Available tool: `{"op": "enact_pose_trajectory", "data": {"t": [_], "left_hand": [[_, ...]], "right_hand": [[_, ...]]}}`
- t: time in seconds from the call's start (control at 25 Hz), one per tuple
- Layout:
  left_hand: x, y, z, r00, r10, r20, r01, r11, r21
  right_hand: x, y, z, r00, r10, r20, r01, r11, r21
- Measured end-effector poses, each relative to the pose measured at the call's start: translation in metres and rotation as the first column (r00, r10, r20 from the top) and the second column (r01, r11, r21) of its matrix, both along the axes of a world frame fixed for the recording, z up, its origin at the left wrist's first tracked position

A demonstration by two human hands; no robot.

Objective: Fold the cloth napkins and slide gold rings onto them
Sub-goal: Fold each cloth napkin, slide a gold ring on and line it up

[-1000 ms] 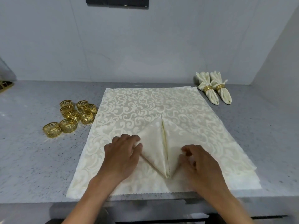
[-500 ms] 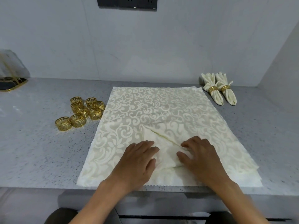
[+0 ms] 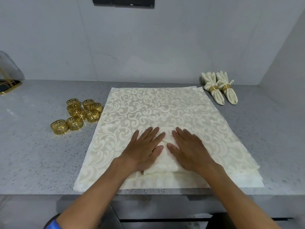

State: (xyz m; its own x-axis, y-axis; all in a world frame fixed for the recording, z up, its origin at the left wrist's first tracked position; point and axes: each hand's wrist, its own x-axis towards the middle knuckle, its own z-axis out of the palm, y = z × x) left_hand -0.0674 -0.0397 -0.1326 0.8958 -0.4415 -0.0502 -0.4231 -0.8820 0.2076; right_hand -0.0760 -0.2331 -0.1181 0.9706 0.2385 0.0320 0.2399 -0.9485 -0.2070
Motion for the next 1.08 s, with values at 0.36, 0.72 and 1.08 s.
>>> {"op": "enact_pose_trajectory", "data": {"t": [0.36, 0.72, 1.08], "left_hand": [[-0.017, 0.009, 0.006, 0.917, -0.079, 0.391, 0.172, 0.963, -0.208], [-0.047, 0.041, 0.018, 0.987, -0.073, 0.141, 0.114, 0.944, -0.310], [-0.019, 0.033, 0.027, 0.985, 0.005, -0.174, -0.089, 0.872, -0.480]], "right_hand": [[-0.053, -0.034, -0.017, 0.923, 0.203, 0.328, -0.259, 0.956, 0.139], [-0.052, -0.042, -0.024, 0.913, 0.181, 0.366, -0.281, 0.928, 0.243], [-0.048, -0.043, -0.021, 0.948, 0.148, 0.283, -0.249, 0.896, 0.367]]}}
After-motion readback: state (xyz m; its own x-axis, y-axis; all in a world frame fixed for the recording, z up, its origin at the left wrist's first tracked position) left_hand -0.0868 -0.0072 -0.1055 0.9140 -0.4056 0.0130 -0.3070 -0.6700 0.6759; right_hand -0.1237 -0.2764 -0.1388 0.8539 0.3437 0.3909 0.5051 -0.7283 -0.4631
